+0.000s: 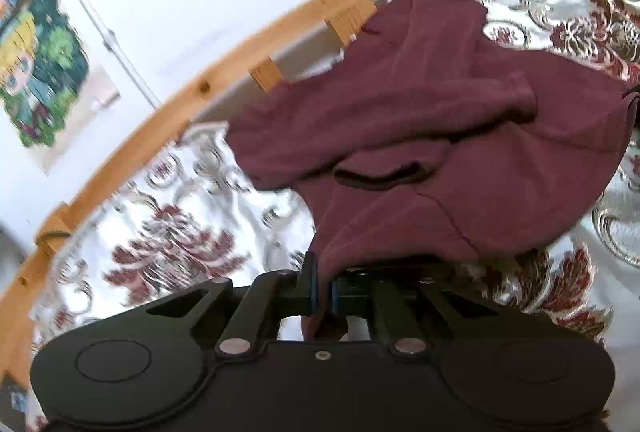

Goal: Fold small clothes

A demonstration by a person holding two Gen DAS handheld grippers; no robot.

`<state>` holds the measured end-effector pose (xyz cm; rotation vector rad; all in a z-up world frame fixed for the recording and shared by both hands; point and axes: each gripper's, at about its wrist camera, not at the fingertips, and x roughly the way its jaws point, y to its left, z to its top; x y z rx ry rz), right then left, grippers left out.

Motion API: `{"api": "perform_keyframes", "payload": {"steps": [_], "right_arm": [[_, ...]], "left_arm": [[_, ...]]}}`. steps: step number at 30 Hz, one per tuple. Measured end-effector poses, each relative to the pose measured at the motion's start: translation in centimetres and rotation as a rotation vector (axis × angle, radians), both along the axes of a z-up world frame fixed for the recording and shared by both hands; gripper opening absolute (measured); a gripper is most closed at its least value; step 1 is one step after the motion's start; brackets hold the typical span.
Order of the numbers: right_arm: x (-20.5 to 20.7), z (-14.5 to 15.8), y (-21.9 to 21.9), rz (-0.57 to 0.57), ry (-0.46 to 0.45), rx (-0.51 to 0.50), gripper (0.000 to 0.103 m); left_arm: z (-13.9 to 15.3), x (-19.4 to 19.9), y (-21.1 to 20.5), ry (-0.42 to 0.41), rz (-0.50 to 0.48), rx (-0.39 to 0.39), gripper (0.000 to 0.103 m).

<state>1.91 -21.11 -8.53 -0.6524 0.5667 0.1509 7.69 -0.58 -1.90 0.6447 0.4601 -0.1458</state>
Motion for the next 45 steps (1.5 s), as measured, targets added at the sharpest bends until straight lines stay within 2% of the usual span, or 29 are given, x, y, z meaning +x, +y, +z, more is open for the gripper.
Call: {"api": "perform_keyframes", "payload": {"steps": [3, 9, 14, 19, 22, 24, 29, 33, 36, 39, 42, 45], "right_arm": [[-1.4, 2.4, -0.4, -0.010, -0.019, 0.039, 0.007], [-5.6, 9.3, -1.5, -0.015, -0.043, 0.072, 0.006], [-7.6, 13.9, -2.8, 0.012, 0.101, 0.177, 0.006], [-9.3, 17.8, -2.0, 0.071, 0.262, 0.172, 0.006], [-9.5, 19.8, -0.9, 0.081, 0.255, 0.130, 0.006], [-8.8, 21.0, -0.6, 0.074, 0.218, 0.118, 0.006], [-4.7, 22.7, -0.4, 0.052, 0.078, 0.082, 0.006], [0.3, 22.6, -1.4, 0.022, 0.032, 0.078, 0.006], [4.3, 22.0, -2.2, 0.000, 0.029, 0.090, 0.006], [8.4, 21.0, -2.6, -0.017, 0.025, 0.085, 0.006], [12.2, 19.5, -2.8, -0.027, 0.053, 0.098, 0.006], [14.2, 17.7, -2.9, -0.023, 0.059, 0.059, 0.007]], "left_arm": [[1.9, -1.6, 0.0, -0.009, 0.019, -0.028, 0.006], [6.1, -4.5, 2.1, 0.069, 0.073, -0.217, 0.005], [9.4, -7.6, 4.3, 0.155, 0.064, -0.339, 0.005], [12.4, -10.3, 6.6, 0.232, 0.083, -0.424, 0.005], [13.9, -10.5, 8.1, 0.274, 0.092, -0.510, 0.005], [14.8, -10.1, 8.4, 0.261, 0.085, -0.532, 0.005], [16.6, -6.6, 7.9, 0.131, 0.073, -0.486, 0.006], [17.2, -1.2, 7.7, 0.106, 0.098, -0.532, 0.006], [16.3, 3.6, 7.2, 0.105, 0.134, -0.541, 0.007], [15.1, 8.1, 6.5, 0.127, 0.162, -0.511, 0.006], [14.0, 12.2, 5.9, 0.187, 0.180, -0.475, 0.006], [12.8, 15.7, 5.0, 0.251, 0.186, -0.437, 0.006]]}}
